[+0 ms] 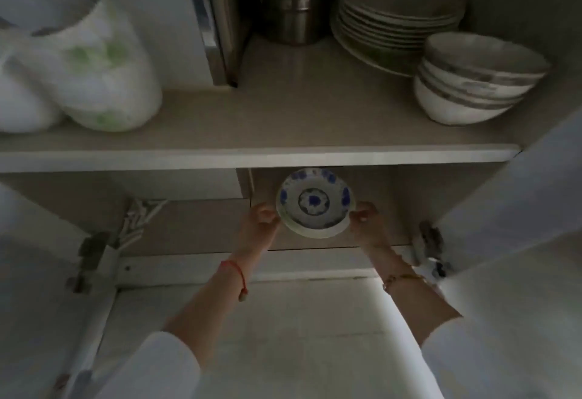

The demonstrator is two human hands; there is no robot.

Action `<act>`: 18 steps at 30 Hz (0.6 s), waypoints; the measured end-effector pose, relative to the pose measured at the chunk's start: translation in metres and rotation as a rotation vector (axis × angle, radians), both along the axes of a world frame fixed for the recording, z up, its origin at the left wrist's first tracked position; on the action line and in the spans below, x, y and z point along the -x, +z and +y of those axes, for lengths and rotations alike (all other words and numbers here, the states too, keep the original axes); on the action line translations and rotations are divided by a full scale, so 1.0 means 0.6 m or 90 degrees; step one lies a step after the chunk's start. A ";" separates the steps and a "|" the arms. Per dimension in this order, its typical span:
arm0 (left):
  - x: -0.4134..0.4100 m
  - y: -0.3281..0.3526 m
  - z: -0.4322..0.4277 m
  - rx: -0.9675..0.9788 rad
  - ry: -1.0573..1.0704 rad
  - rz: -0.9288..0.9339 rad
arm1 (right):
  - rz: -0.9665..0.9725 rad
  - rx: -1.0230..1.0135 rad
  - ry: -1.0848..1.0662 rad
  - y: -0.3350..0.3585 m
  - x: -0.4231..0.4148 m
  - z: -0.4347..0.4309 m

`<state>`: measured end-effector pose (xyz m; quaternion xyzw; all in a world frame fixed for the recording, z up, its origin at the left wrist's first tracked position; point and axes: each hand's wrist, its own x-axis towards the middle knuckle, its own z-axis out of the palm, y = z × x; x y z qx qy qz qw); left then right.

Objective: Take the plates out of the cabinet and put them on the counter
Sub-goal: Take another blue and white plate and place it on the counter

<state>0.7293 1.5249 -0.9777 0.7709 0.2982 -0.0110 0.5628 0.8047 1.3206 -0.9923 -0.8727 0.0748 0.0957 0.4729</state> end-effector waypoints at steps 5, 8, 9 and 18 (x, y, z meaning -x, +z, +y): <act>-0.072 -0.085 0.014 -0.053 0.013 -0.022 | -0.044 0.072 0.045 -0.081 -0.062 -0.002; -0.103 -0.107 0.013 -0.116 -0.022 -0.035 | -0.074 0.079 0.025 -0.099 -0.082 0.001; -0.111 -0.112 0.012 -0.123 -0.036 -0.037 | -0.081 0.094 0.034 -0.103 -0.087 0.002; -0.130 -0.128 0.013 -0.176 -0.092 -0.022 | -0.096 0.121 0.076 -0.111 -0.102 0.012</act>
